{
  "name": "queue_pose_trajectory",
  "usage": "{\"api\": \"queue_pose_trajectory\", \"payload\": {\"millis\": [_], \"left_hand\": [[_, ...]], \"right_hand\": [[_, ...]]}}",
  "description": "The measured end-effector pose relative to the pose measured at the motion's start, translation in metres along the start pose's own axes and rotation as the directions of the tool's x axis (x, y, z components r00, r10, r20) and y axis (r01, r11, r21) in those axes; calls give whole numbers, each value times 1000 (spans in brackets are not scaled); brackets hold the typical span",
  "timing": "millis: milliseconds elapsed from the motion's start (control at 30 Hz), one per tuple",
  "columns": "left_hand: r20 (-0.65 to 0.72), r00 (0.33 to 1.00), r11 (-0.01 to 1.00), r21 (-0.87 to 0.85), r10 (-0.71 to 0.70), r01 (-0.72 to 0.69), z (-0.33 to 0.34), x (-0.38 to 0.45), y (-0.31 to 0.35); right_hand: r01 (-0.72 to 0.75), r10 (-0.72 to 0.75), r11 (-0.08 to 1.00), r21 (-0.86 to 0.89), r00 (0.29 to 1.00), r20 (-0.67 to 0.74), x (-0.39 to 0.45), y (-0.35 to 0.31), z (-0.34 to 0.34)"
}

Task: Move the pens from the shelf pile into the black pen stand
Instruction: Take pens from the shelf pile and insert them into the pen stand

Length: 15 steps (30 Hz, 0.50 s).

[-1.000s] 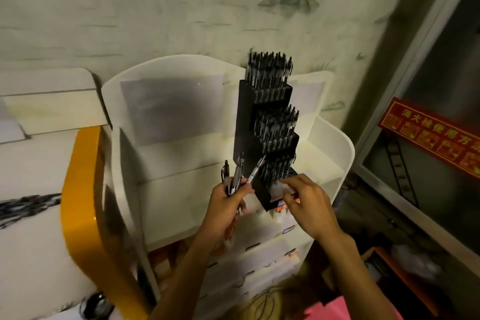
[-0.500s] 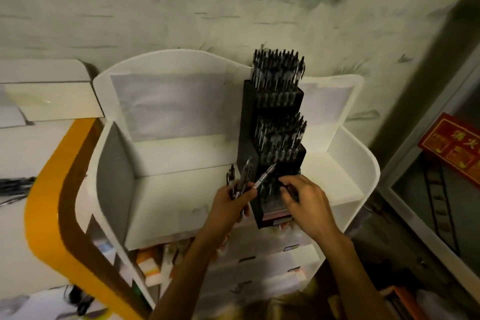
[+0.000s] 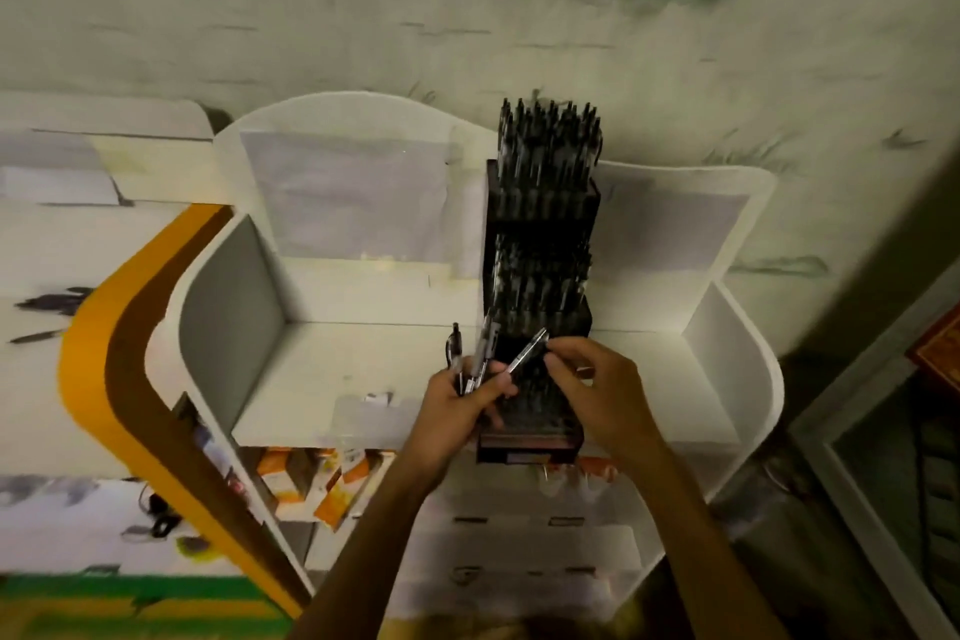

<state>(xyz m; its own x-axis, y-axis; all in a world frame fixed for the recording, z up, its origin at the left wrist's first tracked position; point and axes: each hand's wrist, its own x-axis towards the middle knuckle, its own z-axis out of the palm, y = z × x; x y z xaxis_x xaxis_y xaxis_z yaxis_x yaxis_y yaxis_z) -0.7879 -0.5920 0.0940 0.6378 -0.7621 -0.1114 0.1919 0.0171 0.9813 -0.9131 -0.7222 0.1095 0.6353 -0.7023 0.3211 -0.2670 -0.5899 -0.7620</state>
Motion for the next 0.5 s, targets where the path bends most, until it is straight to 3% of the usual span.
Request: {"api": "queue_pose_trajectory", "payload": {"millis": [267,400,500], "left_hand": [[5,1000,999,33,11,-11,8,-1,-5],[3,1000,998,65,24,-24,0,2,-7],[-71,996,993,111,45,-37,-10,5,-12]], "right_hand": [[-94,75,929,359,995,67,11,7,2],[-133,113,890,435,991,73,13,8,9],[-178,190,849,498,981,28,18,9,9]]}}
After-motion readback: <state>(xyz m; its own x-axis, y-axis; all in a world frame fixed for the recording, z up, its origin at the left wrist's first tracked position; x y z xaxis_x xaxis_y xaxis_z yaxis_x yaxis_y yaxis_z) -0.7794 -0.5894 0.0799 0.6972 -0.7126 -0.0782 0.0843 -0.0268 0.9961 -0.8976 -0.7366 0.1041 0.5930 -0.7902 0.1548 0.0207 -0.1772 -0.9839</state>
